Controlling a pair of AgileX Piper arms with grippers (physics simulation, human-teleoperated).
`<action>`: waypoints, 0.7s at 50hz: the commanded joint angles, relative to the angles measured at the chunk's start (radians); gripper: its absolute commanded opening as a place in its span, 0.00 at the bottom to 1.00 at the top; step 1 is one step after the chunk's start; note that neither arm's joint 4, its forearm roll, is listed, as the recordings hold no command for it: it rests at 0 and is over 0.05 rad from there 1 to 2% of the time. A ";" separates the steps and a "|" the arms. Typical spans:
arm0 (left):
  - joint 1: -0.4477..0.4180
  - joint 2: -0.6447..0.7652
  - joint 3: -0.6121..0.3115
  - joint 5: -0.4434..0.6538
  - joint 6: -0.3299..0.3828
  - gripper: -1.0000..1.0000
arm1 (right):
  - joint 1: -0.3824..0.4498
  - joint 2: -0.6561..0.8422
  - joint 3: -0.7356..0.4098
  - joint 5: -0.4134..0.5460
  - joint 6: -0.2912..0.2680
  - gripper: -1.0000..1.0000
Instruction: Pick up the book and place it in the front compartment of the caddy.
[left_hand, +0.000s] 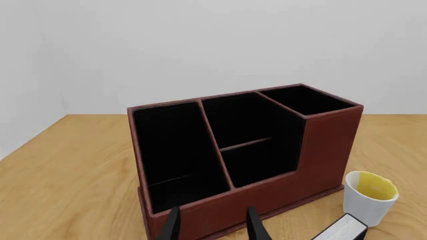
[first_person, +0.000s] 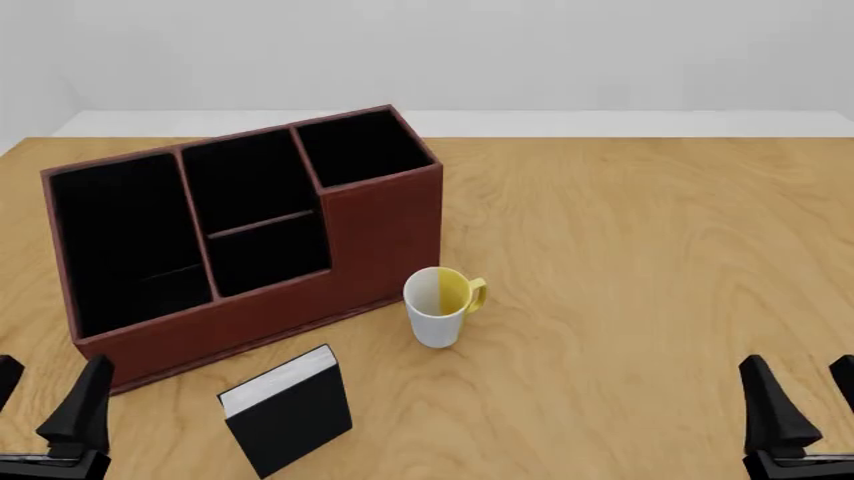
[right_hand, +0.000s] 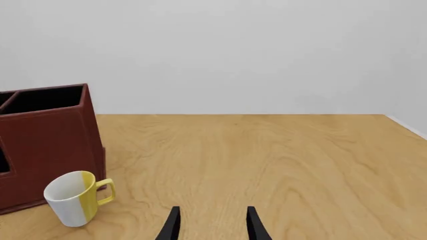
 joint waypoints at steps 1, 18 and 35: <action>0.001 0.008 -0.003 -0.003 0.001 1.00 | 0.006 0.017 -0.002 -0.011 0.002 1.00; 0.004 0.018 -0.004 -0.004 -0.006 1.00 | 0.013 0.015 -0.006 -0.006 0.008 1.00; -0.113 0.191 -0.291 0.040 -0.033 1.00 | 0.027 0.013 -0.008 -0.004 0.015 1.00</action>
